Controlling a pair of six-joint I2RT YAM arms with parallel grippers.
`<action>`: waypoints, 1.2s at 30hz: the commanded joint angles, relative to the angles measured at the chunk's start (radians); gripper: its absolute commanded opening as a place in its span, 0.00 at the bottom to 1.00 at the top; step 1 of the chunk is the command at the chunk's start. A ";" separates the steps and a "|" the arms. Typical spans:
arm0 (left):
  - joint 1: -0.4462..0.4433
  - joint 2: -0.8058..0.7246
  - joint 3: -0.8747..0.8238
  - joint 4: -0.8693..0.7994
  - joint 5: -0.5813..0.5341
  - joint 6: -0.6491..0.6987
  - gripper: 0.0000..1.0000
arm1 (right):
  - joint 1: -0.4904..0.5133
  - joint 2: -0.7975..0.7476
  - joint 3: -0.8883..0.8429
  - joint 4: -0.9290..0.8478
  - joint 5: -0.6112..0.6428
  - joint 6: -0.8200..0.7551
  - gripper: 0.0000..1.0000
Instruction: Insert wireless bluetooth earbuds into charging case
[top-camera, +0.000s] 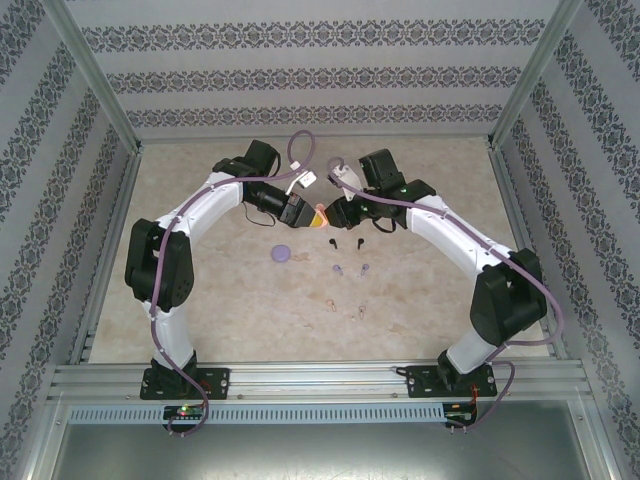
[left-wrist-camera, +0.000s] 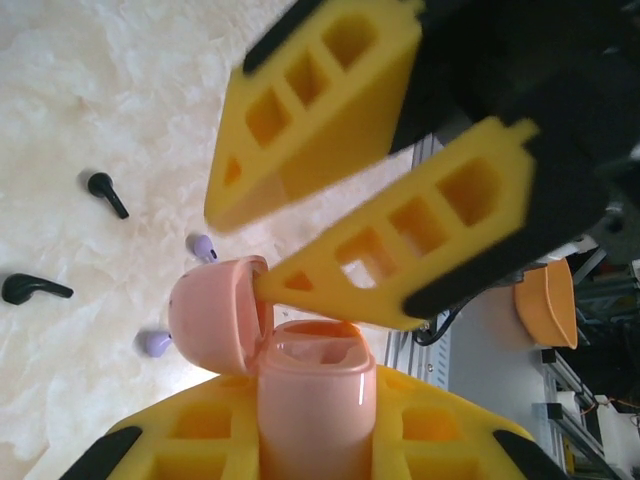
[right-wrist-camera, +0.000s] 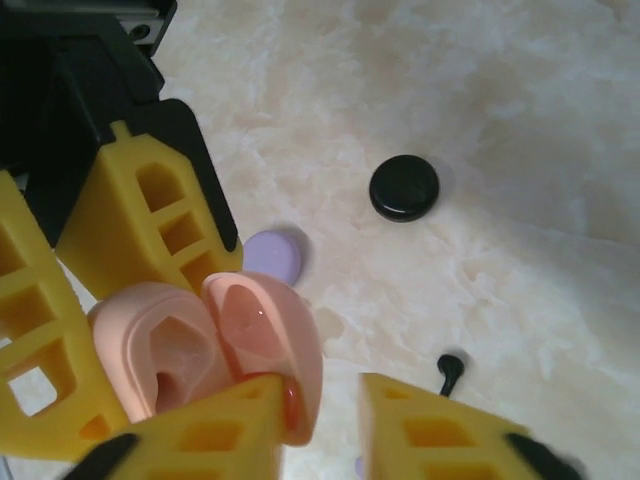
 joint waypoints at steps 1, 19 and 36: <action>-0.002 -0.043 -0.043 0.085 -0.018 -0.037 0.00 | -0.027 -0.108 -0.014 0.014 0.027 0.040 0.37; 0.010 -0.420 -0.508 0.746 -0.425 -0.321 0.00 | 0.097 -0.313 -0.346 -0.117 0.215 0.406 0.59; -0.016 -0.678 -1.028 1.390 -0.867 -0.389 0.00 | 0.367 -0.052 -0.329 -0.117 0.388 0.581 0.55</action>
